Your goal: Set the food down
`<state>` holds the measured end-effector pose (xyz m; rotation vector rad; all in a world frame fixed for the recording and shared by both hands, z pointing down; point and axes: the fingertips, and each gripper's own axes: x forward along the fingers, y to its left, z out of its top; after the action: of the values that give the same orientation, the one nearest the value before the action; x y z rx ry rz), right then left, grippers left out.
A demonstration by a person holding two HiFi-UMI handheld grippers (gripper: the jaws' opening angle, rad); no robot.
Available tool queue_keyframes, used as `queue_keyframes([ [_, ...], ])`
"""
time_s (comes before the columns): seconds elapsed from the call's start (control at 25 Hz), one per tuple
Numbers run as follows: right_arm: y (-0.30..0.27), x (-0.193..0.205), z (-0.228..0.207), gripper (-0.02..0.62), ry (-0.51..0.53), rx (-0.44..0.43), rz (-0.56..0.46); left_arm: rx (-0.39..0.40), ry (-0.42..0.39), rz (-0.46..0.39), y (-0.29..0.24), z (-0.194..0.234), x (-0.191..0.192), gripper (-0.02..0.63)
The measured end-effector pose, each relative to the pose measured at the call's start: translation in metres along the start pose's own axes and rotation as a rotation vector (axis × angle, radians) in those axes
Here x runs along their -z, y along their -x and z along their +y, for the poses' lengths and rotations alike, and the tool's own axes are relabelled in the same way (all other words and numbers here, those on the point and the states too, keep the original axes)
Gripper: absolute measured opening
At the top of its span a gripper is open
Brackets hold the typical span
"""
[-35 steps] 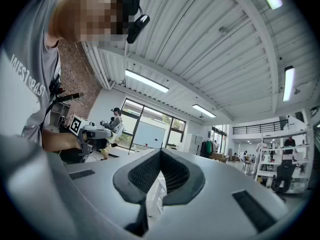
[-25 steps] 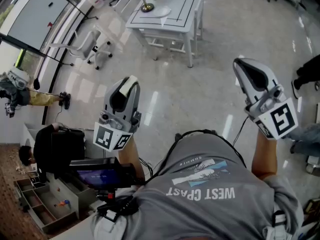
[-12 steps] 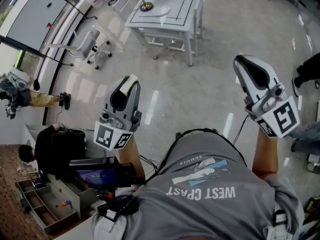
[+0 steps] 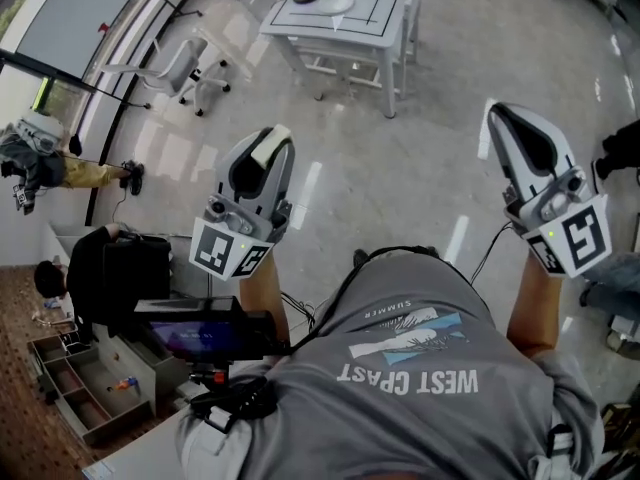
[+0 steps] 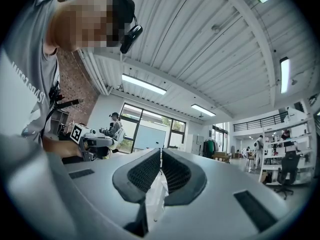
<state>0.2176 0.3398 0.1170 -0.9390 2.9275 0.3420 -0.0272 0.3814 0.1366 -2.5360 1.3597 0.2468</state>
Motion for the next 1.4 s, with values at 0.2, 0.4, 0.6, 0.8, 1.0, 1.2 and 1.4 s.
queue_keyframes([
  [0.2, -0.022, 0.028, 0.015, 0.009, -0.005, 0.029, -0.006, 0.031, -0.007, -0.01, 0.007, 0.025, 0.029, 0.106],
  [0.4, -0.097, 0.041, 0.058, 0.009, 0.02, -0.018, 0.028, 0.014, 0.017, 0.001, 0.037, 0.083, 0.052, 0.106],
  [0.6, -0.099, 0.039, 0.057, 0.009, 0.033, -0.005, 0.033, 0.028, 0.021, -0.008, 0.028, 0.082, 0.054, 0.106],
  [0.8, -0.097, 0.036, 0.058, 0.009, 0.051, 0.007, 0.048, 0.045, 0.03, -0.017, 0.021, 0.081, 0.056, 0.106],
  [1.0, -0.098, 0.042, 0.046, 0.009, 0.019, 0.018, 0.043, 0.051, 0.029, -0.02, 0.014, 0.085, 0.052, 0.106],
  [1.2, -0.099, 0.044, 0.039, 0.009, 0.008, -0.007, 0.035, 0.047, 0.025, -0.002, 0.002, 0.079, 0.056, 0.106],
  [1.4, -0.143, 0.052, -0.041, 0.009, 0.011, -0.053, 0.034, 0.003, 0.015, 0.033, -0.072, 0.109, 0.074, 0.106],
])
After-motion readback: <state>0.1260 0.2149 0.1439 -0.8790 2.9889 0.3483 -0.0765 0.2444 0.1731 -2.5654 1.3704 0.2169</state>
